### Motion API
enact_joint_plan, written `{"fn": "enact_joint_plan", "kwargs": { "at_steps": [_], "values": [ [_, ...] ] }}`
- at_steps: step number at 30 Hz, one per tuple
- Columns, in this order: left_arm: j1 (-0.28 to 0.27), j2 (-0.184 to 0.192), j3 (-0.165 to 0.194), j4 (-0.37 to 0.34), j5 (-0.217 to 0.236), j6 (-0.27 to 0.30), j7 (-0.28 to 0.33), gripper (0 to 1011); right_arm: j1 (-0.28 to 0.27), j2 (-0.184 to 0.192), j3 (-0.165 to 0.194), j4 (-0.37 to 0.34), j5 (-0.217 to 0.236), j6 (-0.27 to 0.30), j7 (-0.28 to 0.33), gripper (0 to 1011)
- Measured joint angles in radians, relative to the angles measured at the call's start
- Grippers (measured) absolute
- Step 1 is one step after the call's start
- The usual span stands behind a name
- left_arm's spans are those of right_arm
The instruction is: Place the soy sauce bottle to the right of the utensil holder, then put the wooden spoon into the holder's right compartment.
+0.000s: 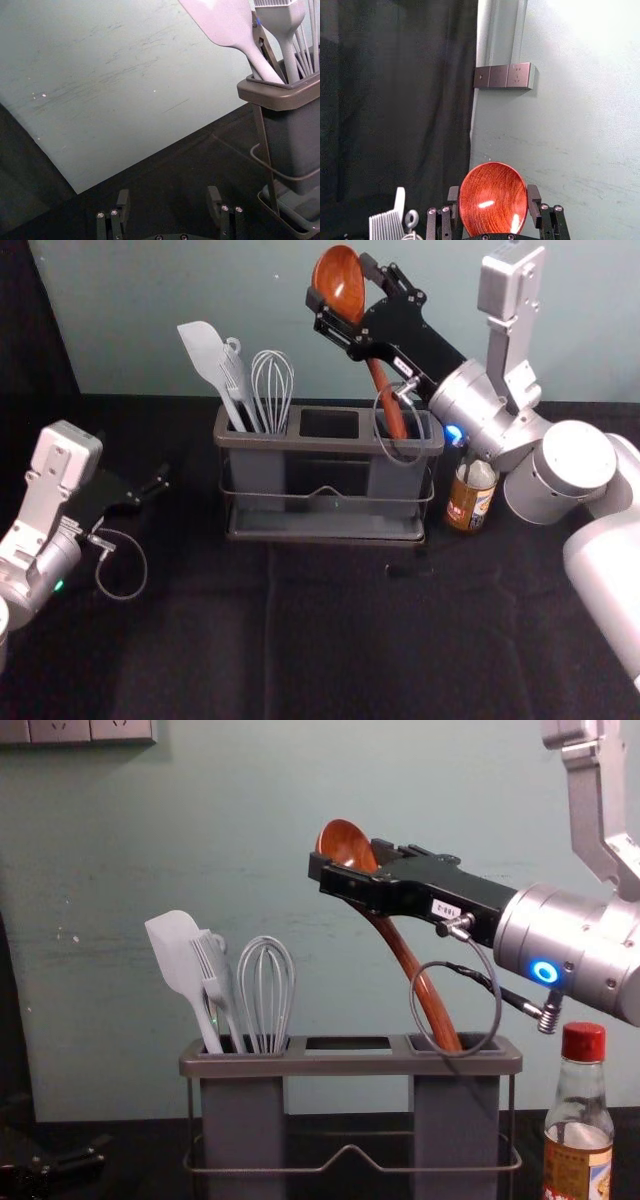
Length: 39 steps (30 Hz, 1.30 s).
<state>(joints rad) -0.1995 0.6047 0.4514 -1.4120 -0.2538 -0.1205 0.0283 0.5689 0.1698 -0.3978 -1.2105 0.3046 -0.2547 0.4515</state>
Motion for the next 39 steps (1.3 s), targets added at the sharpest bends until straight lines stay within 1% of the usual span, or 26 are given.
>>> {"fn": "enact_joint_plan", "kwargs": {
  "at_steps": [7,13,16,19,20,21,22,29,32,35,39],
  "values": [
    [0.000,0.000,0.000,0.000,0.000,0.000,0.000,1005,-0.028,0.016,0.008,-0.029,0.000,0.011,0.006,836],
    [0.000,0.000,0.000,0.000,0.000,0.000,0.000,1005,-0.054,0.034,0.018,-0.059,0.009,0.023,0.011,836],
    [0.000,0.000,0.000,0.000,0.000,0.000,0.000,1005,-0.072,0.049,0.023,-0.087,0.015,0.041,0.012,836],
    [0.000,0.000,0.000,0.000,0.000,0.000,0.000,1005,-0.089,0.067,0.023,-0.119,0.015,0.066,0.012,836],
    [0.000,0.000,0.000,0.000,0.000,0.000,0.000,1005,-0.096,0.079,0.022,-0.138,0.012,0.079,0.012,836],
    [0.000,0.000,0.000,0.000,0.000,0.000,0.000,1005,-0.096,0.079,0.022,-0.138,0.012,0.079,0.012,836],
    [0.000,0.000,0.000,0.000,0.000,0.000,0.000,1005,-0.105,0.096,0.022,-0.161,0.010,0.105,0.012,836],
    [0.000,0.000,0.000,0.000,0.000,0.000,0.000,1005,-0.125,0.142,0.024,-0.218,0.019,0.190,0.013,836],
    [0.000,0.000,0.000,0.000,0.000,0.000,0.000,1005,-0.139,0.165,0.028,-0.244,0.035,0.238,0.012,836],
    [0.000,0.000,0.000,0.000,0.000,0.000,0.000,1005,-0.150,0.181,0.031,-0.262,0.048,0.264,0.011,836],
    [0.000,0.000,0.000,0.000,0.000,0.000,0.000,1005,-0.156,0.193,0.034,-0.269,0.063,0.281,0.008,836]
  ]
}}
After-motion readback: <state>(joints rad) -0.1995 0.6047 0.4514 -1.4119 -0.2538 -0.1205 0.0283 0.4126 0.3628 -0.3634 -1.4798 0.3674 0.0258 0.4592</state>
